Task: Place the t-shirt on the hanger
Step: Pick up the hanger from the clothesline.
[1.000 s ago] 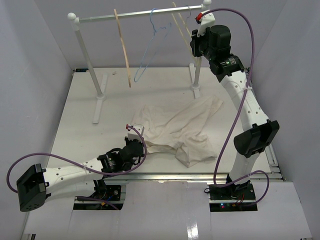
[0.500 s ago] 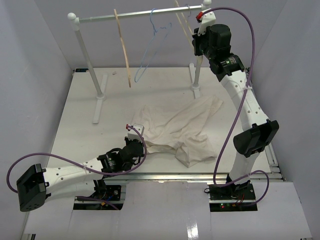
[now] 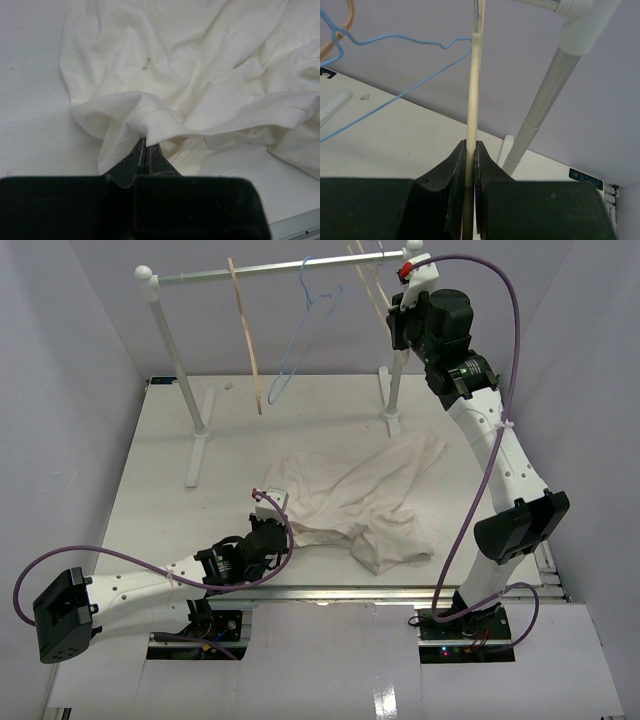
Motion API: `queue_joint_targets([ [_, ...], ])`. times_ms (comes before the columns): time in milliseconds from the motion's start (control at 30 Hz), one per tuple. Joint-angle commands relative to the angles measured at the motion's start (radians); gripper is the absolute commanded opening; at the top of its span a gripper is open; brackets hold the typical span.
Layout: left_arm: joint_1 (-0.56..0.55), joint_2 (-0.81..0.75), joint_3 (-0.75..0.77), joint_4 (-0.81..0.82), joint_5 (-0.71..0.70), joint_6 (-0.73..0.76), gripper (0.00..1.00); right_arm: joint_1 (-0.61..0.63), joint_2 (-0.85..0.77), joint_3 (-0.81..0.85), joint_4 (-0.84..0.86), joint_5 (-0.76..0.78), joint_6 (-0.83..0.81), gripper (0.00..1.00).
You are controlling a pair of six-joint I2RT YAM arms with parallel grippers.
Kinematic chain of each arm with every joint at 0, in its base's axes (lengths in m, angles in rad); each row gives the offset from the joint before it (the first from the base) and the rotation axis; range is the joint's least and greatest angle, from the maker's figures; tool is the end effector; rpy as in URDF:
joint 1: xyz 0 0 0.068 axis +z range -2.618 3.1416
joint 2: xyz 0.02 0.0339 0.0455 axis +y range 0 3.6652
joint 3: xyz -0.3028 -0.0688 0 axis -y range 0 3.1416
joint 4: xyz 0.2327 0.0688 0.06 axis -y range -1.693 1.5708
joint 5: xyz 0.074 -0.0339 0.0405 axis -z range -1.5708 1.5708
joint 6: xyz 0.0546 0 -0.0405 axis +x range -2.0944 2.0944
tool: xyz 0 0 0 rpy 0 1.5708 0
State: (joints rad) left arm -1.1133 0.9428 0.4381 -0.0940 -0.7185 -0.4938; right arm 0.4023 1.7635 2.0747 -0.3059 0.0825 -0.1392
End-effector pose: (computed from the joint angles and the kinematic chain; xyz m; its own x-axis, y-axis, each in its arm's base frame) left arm 0.1073 -0.1365 0.2337 -0.4255 0.0564 -0.9032 0.2652 0.9620 -0.0649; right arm 0.3786 0.1562 0.5397 0.0484 -0.1297 -0.9904 -0.3107 0.9404 -0.1383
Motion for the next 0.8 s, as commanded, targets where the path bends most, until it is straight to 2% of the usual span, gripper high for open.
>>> queue_joint_targets([
  [0, 0.006, -0.011, 0.017, 0.008, -0.013, 0.0, 0.0, 0.004, -0.1, -0.058, 0.041, -0.001, 0.022, 0.08],
  [133, 0.006, -0.017, 0.014, 0.01, -0.009, -0.008, 0.0, 0.003, -0.183, -0.174, 0.006, -0.006, 0.071, 0.08],
  [467, 0.006, -0.027, 0.011, -0.002, -0.019, -0.035, 0.0, 0.05, -0.6, -0.761, -0.006, -0.007, 0.242, 0.08],
  [567, 0.007, -0.019, 0.016, 0.001, -0.004, -0.029, 0.0, 0.154, -0.683, -0.867, -0.054, 0.02, 0.24, 0.08],
  [667, 0.008, 0.005, 0.048, -0.013, 0.012, -0.033, 0.0, 0.314, -0.747, -0.963, -0.111, 0.174, 0.24, 0.08],
  [767, 0.015, 0.042, 0.08, -0.038, 0.024, -0.056, 0.0, 0.447, -0.822, -1.076, -0.147, 0.221, 0.274, 0.08],
])
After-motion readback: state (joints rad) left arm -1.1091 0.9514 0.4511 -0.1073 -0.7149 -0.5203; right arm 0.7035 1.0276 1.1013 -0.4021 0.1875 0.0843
